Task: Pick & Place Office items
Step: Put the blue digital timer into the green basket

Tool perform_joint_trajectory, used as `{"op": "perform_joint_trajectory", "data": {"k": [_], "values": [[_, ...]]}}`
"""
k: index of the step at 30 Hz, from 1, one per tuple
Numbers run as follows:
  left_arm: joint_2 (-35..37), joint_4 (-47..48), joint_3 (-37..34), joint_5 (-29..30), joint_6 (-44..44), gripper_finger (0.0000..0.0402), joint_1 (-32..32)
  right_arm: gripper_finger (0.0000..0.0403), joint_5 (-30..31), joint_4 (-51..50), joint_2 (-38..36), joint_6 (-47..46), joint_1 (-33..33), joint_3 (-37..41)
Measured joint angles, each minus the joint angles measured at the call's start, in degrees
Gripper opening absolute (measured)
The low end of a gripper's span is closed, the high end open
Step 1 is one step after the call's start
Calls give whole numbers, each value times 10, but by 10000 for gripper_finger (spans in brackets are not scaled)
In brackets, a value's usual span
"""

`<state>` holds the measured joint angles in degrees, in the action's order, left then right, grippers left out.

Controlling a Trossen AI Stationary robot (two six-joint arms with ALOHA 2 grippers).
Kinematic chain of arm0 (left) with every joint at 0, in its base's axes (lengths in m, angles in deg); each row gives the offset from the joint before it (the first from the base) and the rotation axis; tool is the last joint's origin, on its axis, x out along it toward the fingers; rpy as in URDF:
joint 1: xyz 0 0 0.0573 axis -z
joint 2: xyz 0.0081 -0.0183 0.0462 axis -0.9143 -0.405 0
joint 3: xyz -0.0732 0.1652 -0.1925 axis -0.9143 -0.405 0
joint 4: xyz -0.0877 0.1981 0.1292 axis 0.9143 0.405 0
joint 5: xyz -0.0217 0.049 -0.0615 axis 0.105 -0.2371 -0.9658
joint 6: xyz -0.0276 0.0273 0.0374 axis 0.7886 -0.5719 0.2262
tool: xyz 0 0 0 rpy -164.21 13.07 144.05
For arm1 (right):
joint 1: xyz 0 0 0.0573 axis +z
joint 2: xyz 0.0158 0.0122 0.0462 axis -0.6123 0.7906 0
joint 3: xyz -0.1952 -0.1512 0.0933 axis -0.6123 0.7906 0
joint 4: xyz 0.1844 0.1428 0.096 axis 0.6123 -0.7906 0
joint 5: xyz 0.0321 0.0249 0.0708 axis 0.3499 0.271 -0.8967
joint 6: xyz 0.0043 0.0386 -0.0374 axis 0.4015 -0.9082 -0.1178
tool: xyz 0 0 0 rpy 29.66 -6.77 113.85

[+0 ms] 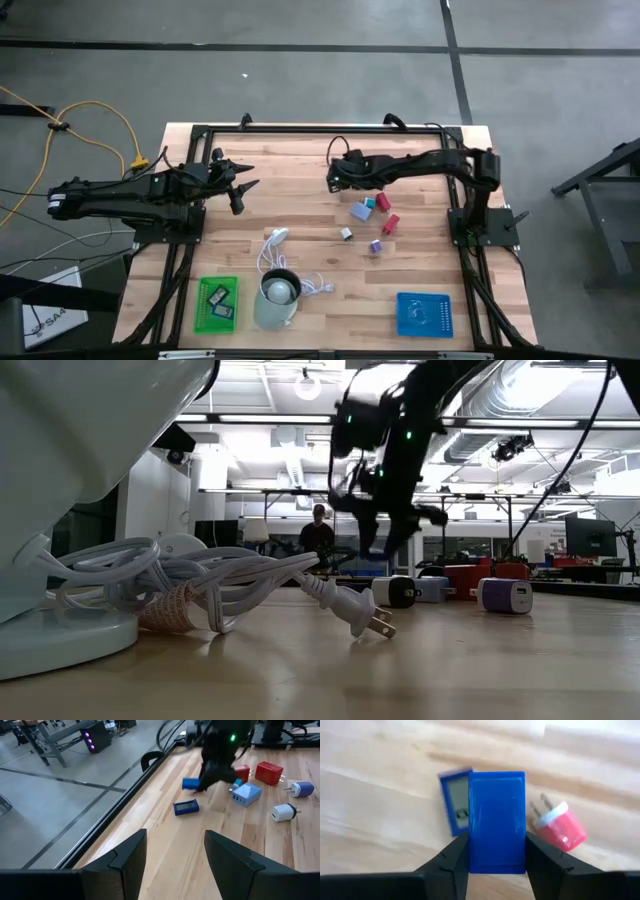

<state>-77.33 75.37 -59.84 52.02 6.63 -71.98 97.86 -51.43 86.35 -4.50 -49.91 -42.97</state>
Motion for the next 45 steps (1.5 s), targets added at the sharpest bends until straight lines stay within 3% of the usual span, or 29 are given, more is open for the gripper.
{"op": "perform_joint_trajectory", "data": {"k": [8,22,31,45], "values": [[0,0,0,0,0,191,0,145,11,76,-39,94,38,0],[0,0,0,0,0,191,0,145,-66,312,-39,262,106,0],[0,0,0,0,0,191,0,145,-80,341,-39,317,135,0],[0,0,0,0,2,191,0,145,-182,353,-39,374,153,0]]}}
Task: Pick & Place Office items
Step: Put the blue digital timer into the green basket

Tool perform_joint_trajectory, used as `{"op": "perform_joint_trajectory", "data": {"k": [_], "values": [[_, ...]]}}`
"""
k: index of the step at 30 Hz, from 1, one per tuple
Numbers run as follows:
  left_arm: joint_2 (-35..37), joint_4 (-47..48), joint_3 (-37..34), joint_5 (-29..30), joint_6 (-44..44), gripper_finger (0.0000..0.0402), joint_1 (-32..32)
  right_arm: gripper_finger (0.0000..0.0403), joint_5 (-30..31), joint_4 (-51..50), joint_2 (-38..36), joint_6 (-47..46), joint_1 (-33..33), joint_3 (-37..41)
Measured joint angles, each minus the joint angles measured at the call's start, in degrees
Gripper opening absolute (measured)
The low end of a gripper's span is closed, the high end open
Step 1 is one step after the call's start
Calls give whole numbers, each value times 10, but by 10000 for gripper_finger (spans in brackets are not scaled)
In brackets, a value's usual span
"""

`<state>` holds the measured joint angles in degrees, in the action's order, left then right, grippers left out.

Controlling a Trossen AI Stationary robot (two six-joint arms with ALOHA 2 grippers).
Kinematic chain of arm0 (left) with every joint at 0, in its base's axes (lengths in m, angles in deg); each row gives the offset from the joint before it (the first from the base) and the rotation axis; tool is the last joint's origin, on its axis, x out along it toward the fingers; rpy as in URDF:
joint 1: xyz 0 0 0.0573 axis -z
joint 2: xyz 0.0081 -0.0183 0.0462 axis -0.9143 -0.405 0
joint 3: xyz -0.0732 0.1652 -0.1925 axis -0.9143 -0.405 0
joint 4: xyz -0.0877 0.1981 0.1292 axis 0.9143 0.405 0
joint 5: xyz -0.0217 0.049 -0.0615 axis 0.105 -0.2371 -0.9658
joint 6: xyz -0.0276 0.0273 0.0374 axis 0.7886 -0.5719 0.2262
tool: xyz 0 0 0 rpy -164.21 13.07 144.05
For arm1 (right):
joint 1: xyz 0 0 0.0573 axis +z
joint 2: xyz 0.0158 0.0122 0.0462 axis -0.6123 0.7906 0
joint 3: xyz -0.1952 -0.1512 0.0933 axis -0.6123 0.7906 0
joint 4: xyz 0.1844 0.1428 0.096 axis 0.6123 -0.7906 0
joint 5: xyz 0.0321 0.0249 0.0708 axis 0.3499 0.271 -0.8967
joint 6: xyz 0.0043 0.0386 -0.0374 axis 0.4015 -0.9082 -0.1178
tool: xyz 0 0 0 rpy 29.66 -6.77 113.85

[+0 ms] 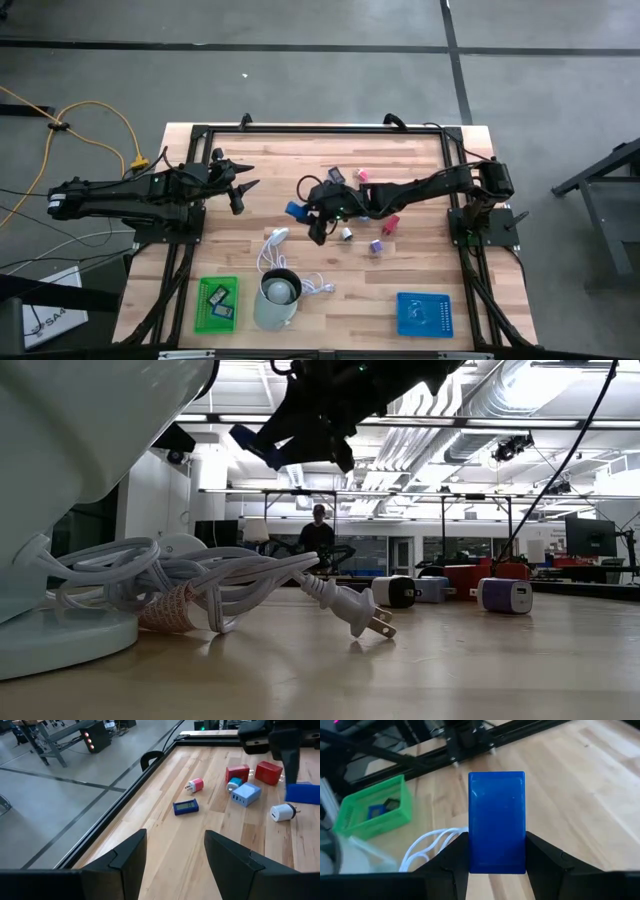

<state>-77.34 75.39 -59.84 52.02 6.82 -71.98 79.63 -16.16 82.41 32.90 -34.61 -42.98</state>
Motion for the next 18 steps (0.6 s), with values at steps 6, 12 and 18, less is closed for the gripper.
{"op": "perform_joint_trajectory", "data": {"k": [6,12,18], "values": [[0,0,0,-16,47,191,0,145,-12,-15,0,0,0,0],[0,-4,0,-20,83,191,0,145,-20,-16,0,0,-1,0],[-1,-7,0,-98,11,191,0,145,-38,-17,0,0,-3,0]]}}
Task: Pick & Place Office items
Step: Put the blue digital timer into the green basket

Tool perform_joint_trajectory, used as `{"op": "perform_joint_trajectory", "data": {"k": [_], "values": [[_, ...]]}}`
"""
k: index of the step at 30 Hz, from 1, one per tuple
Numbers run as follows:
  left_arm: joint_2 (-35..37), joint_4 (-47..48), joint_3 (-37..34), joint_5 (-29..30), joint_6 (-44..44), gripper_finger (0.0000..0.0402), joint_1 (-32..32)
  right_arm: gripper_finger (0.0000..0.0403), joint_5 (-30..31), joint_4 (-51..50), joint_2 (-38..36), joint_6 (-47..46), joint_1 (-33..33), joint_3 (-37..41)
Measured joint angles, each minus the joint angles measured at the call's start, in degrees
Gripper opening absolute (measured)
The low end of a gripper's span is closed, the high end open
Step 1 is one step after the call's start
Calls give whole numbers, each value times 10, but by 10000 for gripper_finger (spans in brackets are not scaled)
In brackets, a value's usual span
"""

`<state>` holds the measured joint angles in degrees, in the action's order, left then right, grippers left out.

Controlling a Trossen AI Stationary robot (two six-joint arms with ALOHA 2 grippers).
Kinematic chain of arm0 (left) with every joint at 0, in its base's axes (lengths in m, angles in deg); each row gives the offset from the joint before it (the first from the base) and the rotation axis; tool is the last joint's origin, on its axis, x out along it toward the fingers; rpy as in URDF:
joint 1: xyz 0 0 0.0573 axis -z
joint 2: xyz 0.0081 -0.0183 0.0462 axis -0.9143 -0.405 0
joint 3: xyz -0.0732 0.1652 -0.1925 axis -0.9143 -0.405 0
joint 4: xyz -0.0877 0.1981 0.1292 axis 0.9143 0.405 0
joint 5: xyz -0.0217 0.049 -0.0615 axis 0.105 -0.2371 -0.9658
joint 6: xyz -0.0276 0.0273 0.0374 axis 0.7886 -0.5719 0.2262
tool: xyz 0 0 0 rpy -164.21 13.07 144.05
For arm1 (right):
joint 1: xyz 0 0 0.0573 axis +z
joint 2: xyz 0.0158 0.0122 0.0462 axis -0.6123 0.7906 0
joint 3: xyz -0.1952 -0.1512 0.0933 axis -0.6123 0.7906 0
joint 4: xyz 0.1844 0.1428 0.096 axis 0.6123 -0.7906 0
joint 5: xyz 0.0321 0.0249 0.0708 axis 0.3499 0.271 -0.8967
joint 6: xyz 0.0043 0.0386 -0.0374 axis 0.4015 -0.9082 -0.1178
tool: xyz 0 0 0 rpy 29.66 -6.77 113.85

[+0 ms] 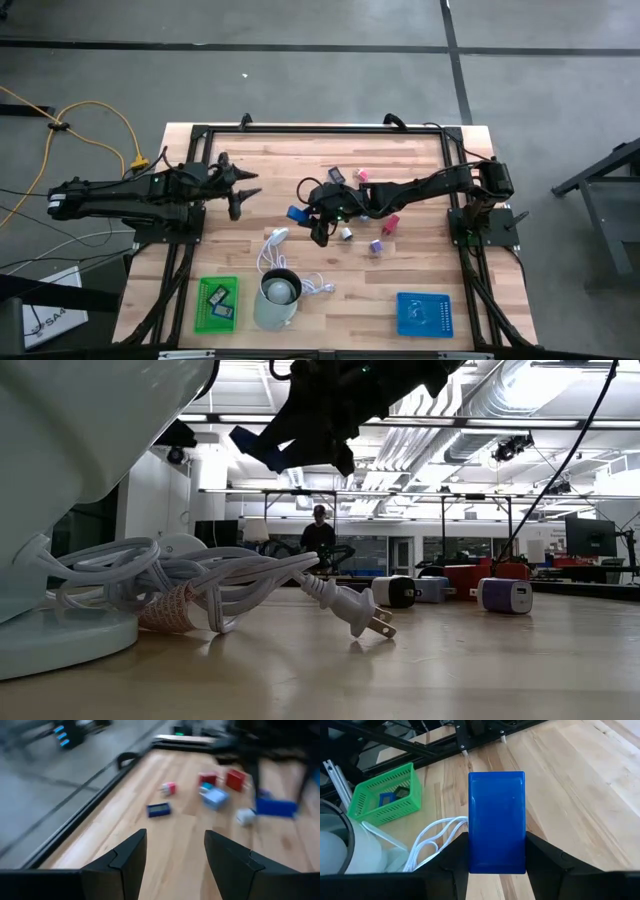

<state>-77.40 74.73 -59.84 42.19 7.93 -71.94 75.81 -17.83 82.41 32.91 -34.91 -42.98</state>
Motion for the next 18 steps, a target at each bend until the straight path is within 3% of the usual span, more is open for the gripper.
{"op": "perform_joint_trajectory", "data": {"k": [4,8,14,18], "values": [[-8,-7,0,-102,-132,191,0,145,-1,0,0,0,0,0],[-28,-52,0,-173,-179,191,0,145,-4,0,0,0,0,0],[-74,-112,0,-210,-331,191,19,146,-45,0,0,-10,0,0],[-115,-124,0,-200,-447,191,47,147,-68,1,0,-32,0,0]]}}
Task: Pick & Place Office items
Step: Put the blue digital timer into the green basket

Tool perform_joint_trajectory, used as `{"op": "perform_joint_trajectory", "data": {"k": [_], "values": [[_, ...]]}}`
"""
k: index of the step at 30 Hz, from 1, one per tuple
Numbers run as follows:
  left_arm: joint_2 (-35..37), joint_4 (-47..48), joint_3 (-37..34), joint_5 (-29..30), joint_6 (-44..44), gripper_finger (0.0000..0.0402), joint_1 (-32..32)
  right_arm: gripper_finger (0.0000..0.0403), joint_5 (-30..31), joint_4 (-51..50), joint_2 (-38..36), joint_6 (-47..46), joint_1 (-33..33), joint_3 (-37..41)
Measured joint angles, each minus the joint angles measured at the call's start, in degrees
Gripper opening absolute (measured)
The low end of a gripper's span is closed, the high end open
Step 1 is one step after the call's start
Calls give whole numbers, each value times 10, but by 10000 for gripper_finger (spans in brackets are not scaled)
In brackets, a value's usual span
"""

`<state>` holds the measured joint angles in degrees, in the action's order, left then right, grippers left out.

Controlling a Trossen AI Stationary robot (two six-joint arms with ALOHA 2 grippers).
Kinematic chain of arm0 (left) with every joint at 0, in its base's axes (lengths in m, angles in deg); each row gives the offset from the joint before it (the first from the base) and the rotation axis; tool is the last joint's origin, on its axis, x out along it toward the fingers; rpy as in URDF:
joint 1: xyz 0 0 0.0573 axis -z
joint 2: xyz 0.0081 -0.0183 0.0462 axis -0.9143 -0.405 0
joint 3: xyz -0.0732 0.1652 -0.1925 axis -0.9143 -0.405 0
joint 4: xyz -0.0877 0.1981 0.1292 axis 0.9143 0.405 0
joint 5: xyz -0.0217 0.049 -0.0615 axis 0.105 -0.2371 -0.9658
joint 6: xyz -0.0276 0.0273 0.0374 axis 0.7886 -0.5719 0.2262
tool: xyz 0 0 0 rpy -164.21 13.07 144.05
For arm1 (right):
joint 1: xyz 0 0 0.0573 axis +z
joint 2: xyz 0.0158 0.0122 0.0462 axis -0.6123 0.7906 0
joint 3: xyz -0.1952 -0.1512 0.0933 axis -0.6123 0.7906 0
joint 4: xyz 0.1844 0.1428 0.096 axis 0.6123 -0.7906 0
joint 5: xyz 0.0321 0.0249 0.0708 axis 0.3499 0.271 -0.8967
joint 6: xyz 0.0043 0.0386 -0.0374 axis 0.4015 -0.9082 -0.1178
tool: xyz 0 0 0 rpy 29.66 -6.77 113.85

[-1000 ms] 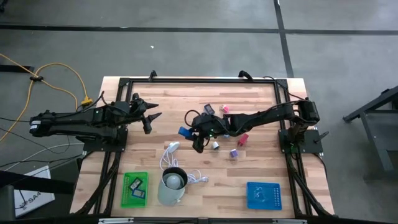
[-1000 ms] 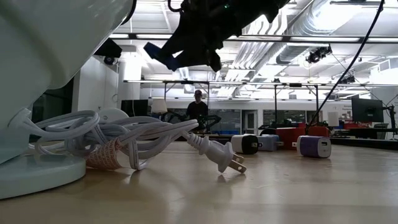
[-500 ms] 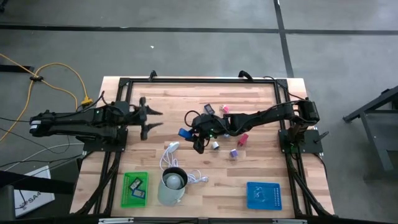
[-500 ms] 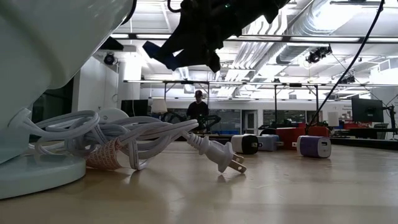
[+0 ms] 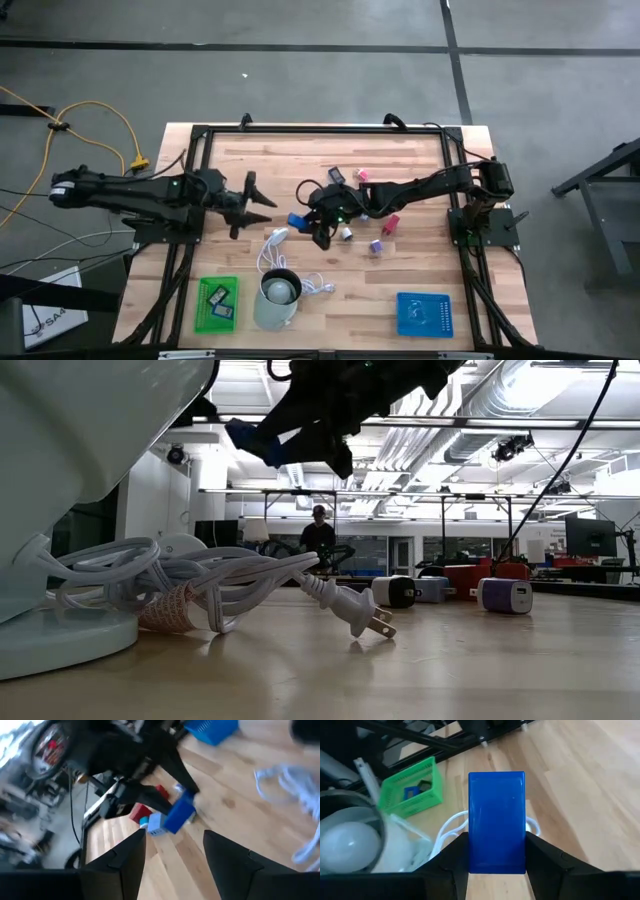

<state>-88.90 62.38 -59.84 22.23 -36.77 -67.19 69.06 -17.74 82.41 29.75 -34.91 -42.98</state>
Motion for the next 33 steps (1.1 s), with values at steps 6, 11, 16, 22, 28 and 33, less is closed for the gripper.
{"op": "perform_joint_trajectory", "data": {"k": [6,11,16,22,28,33], "values": [[-63,-78,0,78,-108,191,51,147,-71,15,0,-23,0,0],[-96,-114,0,107,-185,191,90,148,-108,24,0,-47,0,0],[-111,-145,0,117,-186,191,117,148,-112,23,0,-50,0,0],[-113,-154,0,117,-179,191,131,148,-111,26,0,-45,0,0],[-113,-154,0,117,-161,191,134,148,-112,56,0,-44,0,0],[-113,-154,0,115,-162,191,133,148,-114,64,0,-44,0,0]]}}
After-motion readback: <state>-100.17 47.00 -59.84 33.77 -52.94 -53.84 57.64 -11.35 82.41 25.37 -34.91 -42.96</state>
